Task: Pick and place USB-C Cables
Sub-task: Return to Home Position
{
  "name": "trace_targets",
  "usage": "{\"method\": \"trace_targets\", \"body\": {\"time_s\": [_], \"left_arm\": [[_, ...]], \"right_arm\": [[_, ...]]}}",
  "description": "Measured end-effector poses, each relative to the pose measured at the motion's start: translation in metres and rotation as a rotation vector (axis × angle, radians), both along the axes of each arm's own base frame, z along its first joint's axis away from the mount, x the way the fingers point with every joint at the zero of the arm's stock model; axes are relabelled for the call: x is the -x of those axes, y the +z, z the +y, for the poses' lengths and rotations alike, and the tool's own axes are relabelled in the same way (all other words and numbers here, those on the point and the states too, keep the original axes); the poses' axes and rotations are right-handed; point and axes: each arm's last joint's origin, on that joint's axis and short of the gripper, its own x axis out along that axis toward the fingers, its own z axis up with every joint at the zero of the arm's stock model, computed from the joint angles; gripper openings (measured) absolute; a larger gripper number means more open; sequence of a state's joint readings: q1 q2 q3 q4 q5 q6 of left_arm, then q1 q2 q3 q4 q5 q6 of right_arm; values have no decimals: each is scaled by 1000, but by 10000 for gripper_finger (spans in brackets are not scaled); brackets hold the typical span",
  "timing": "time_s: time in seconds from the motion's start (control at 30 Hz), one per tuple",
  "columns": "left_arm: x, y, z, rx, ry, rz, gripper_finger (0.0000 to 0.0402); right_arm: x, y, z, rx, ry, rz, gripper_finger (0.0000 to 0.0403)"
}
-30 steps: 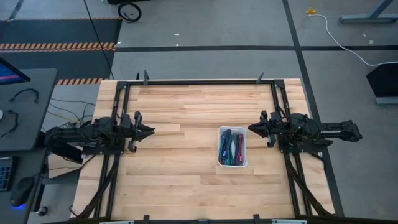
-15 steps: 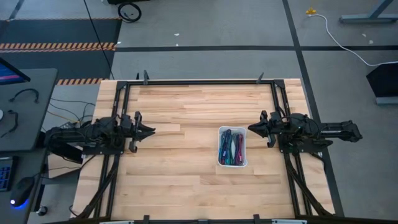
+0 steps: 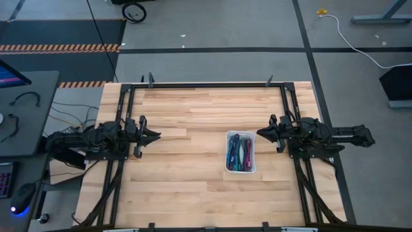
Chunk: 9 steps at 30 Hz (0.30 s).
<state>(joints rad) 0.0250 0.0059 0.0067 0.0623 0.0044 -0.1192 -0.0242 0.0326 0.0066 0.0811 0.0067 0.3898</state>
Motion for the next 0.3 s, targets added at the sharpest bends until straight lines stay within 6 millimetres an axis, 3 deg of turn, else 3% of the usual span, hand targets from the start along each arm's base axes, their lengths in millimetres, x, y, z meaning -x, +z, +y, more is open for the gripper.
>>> {"method": "trace_targets", "body": {"time_s": [0.3], "left_arm": [[0, 0, 0, 0, 0, 0, 61]], "right_arm": [[0, 0, 0, 0, 0, 0, 29]]}}
